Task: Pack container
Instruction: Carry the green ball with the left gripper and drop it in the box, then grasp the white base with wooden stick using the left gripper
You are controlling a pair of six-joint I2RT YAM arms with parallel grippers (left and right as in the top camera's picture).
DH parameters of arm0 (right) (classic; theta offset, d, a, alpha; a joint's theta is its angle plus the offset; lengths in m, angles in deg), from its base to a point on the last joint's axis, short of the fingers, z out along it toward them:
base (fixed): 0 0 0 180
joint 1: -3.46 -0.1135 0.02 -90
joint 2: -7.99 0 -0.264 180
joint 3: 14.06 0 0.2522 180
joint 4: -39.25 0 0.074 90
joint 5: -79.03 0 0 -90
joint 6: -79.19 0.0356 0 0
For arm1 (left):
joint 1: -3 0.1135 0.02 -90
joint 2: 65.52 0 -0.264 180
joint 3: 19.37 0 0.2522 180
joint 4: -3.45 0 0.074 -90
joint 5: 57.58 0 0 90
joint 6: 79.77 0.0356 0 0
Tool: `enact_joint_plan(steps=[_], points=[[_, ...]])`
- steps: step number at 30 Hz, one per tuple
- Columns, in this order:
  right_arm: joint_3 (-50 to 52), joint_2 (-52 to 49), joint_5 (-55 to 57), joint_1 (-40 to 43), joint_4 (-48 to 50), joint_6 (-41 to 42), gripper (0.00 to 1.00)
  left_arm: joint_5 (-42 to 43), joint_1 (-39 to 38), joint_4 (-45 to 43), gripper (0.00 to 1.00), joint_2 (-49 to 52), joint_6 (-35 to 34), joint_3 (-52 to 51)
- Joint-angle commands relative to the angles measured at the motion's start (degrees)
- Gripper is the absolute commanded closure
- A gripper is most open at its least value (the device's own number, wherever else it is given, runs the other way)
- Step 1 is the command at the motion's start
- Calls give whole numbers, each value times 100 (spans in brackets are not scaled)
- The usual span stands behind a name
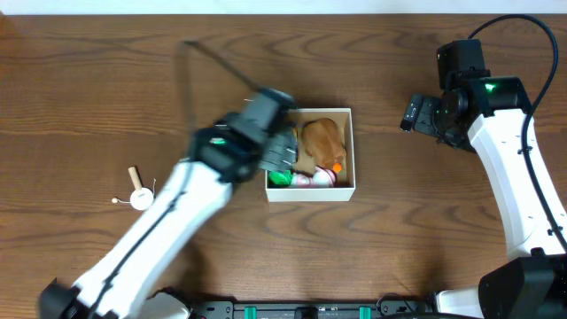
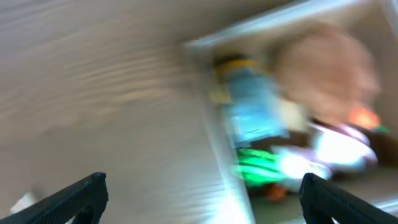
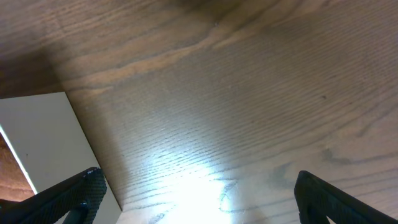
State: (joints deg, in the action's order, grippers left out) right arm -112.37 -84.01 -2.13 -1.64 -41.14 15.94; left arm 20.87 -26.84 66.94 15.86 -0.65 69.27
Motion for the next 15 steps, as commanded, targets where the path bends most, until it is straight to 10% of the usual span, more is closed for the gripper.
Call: enact_joint_plan(steps=[1, 5, 15], points=[[42, -4, 83, 33, -20, -9, 1, -549, 966, 428, 2, -348, -1543, 9], [42, -4, 81, 33, -17, -9, 1, -323, 2406, 894, 2, -498, -2959, -197], [42, -4, 81, 33, -44, -9, 1, 879, 4365, -24, 2, 330, -2656, -1169]])
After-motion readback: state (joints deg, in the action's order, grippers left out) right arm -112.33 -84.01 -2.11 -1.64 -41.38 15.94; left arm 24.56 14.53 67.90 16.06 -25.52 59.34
